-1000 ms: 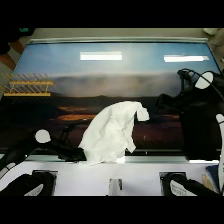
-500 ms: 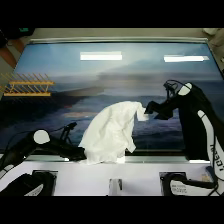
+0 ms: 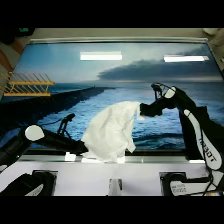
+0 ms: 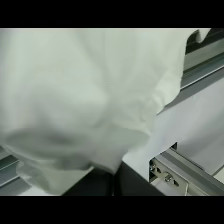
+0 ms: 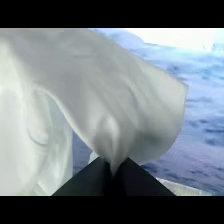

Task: Fold the shirts.

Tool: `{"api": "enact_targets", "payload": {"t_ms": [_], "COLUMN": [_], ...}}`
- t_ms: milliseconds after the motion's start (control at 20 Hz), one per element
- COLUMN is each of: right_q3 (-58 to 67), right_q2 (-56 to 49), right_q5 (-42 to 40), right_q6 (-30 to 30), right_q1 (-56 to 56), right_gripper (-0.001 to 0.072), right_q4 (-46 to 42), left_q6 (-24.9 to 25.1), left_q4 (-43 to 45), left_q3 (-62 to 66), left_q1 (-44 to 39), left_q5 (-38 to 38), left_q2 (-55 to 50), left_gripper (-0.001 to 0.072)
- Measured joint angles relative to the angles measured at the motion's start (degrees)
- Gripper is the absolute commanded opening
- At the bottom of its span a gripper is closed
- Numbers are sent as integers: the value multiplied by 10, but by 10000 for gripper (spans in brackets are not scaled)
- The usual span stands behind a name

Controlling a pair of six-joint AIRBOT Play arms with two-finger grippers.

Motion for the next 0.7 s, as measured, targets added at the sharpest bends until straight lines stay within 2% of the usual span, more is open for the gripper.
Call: {"api": "enact_targets", "payload": {"t_ms": [150, 300, 500, 700], "right_q3": [23, 81, 210, 313], "right_q2": [11, 61, 176, 311], "right_q5": [-2, 5, -19, -48], "right_q6": [-7, -18, -17, 23], "right_q1": [6, 9, 9, 10], "right_gripper": [31, 31, 30, 31], "right_q4": [-4, -31, -102, -157], "left_q6": [7, 33, 50, 57], "left_q4": [0, 2, 0, -2], "left_q3": [44, 151, 400, 670], "left_q1": [16, 82, 236, 375], "left_q5": [-1, -1, 22, 115], "left_q2": [1, 0, 1, 2], "left_gripper": [33, 33, 33, 33]}}
